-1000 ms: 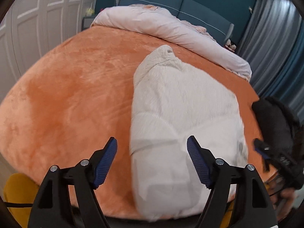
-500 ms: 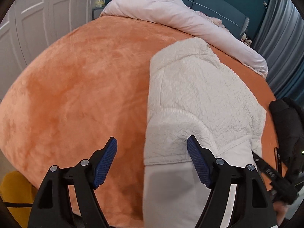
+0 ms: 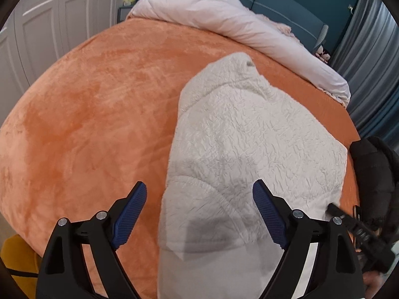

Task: Fold large clothes

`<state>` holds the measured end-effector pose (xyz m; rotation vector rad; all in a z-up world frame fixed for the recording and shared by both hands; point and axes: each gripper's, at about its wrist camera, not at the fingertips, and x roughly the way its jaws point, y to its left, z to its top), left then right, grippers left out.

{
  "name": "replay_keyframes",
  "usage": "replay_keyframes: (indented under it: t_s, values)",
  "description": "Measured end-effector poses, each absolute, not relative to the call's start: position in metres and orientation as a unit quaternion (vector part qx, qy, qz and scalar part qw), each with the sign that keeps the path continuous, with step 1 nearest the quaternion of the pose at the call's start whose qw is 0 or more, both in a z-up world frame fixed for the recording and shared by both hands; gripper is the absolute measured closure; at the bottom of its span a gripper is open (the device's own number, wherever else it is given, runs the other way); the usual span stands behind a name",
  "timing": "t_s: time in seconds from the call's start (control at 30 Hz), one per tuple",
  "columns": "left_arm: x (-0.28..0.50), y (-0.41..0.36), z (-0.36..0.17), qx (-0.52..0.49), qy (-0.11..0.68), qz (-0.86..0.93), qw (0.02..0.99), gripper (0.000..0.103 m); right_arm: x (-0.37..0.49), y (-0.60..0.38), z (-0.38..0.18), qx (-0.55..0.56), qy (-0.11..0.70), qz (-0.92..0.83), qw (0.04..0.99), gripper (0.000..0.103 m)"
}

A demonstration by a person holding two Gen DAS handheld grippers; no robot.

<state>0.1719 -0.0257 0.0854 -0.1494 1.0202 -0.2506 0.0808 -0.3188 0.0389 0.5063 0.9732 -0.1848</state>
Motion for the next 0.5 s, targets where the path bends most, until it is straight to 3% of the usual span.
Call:
replay_keyframes:
  t_s: [0.17,0.3,0.5]
  values:
    - [0.182,-0.031,0.070,-0.078,0.499,-0.120,0.855,0.011,0.087,-0.325,0.011,0.293,0.466,-0.070,0.832,0.009]
    - [0.189,-0.028,0.056,-0.097,0.499,-0.127,0.852,0.005,0.084,-0.338,-0.013,0.360,0.464,-0.028,0.809,0.009]
    - [0.209,-0.003,0.017,-0.241,0.546,-0.191,0.779,0.005,0.087,-0.342,-0.038,0.423,0.444,0.027,0.789,0.008]
